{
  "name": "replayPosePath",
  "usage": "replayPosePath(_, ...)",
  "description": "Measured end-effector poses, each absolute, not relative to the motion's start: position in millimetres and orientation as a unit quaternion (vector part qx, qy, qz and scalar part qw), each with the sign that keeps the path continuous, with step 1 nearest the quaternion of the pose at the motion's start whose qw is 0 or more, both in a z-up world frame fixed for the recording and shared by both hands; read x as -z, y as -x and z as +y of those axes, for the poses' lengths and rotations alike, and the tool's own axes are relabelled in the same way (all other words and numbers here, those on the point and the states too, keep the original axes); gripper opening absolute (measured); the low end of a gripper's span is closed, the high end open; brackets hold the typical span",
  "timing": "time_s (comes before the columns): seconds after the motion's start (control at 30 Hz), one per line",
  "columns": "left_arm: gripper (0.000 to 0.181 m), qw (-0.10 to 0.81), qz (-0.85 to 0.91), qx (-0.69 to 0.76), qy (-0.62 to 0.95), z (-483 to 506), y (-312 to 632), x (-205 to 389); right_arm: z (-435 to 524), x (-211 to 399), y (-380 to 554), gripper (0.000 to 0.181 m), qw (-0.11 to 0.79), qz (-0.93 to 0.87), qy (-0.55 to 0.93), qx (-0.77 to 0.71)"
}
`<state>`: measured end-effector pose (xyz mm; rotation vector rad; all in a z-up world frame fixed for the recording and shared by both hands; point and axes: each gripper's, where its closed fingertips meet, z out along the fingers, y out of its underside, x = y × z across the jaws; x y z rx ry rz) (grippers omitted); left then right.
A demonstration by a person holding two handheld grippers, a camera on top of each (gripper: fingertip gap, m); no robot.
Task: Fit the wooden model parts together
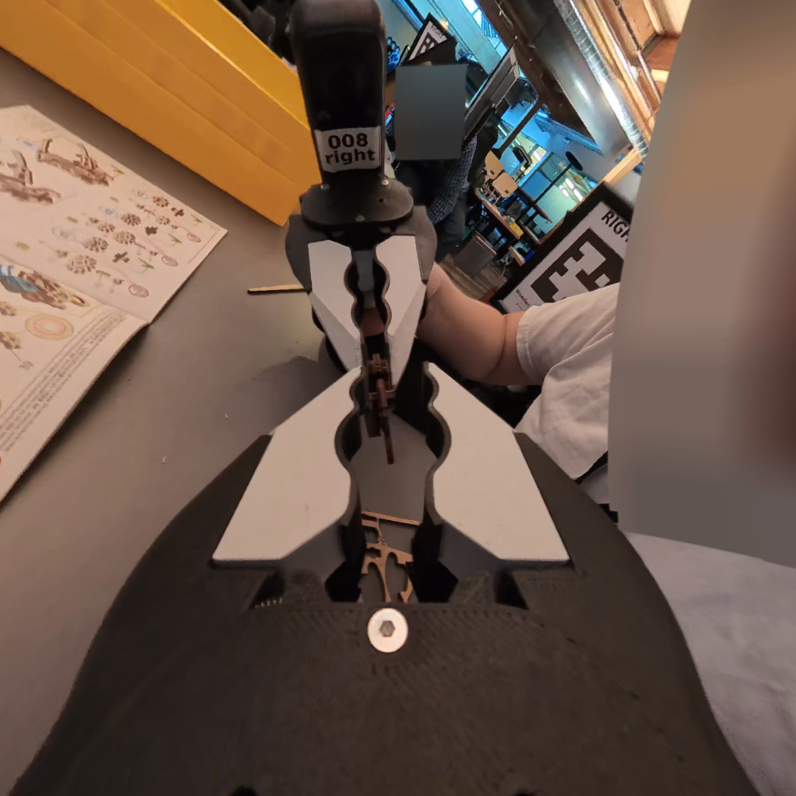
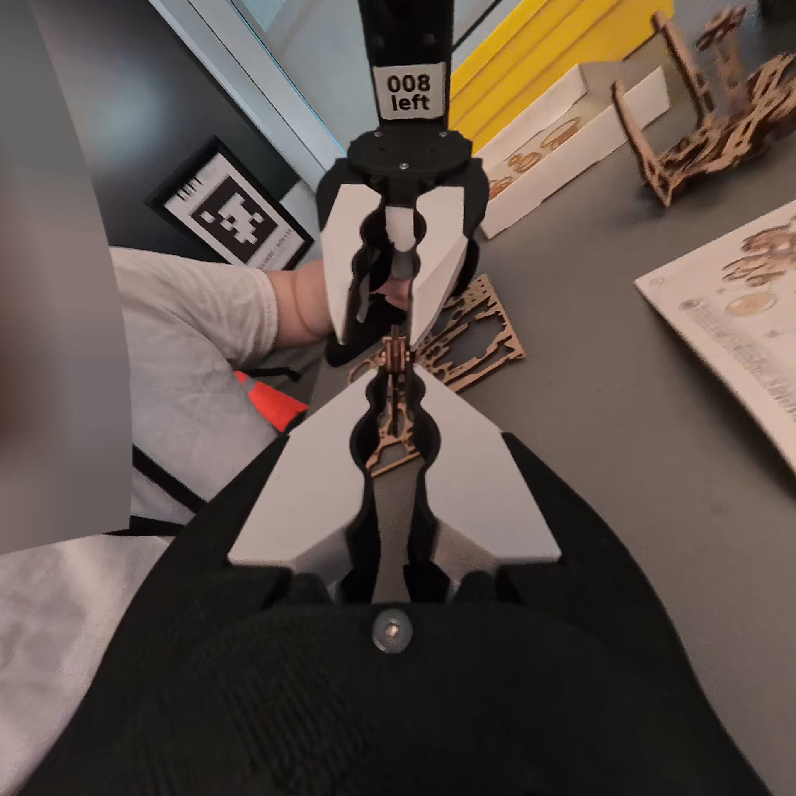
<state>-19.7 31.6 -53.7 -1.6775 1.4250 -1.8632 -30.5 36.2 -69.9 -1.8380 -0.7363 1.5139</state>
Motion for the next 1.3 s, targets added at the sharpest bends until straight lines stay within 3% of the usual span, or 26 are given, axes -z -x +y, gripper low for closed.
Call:
replayPosePath(0.13,0.028,0.192,0.542,0.617,0.538,26,21,45,35,62,30,0.007,0.379,-0.333,0.683,-0.528)
replayPosePath(0.33,0.013,0.342,0.634,0.483,0.498,27,20,50,35,62,31,0.007,0.45,-0.408,0.665,-0.434)
replayPosePath(0.53,0.008,0.388,0.679,0.405,0.474,28,21,58,35,70,31,0.007,0.464,-0.449,0.666,-0.374)
replayPosePath(0.77,0.007,0.487,0.703,0.356,0.377,22,26,36,31,42,28,0.006,0.563,-0.498,0.601,-0.271)
replayPosePath(1.0,0.007,0.505,0.696,0.386,0.335,14,29,26,21,35,34,0.012,0.583,-0.538,0.573,-0.209)
replayPosePath(1.3,0.007,0.5,0.689,0.403,0.336,15,30,29,24,38,33,0.006,0.574,-0.529,0.595,-0.193)
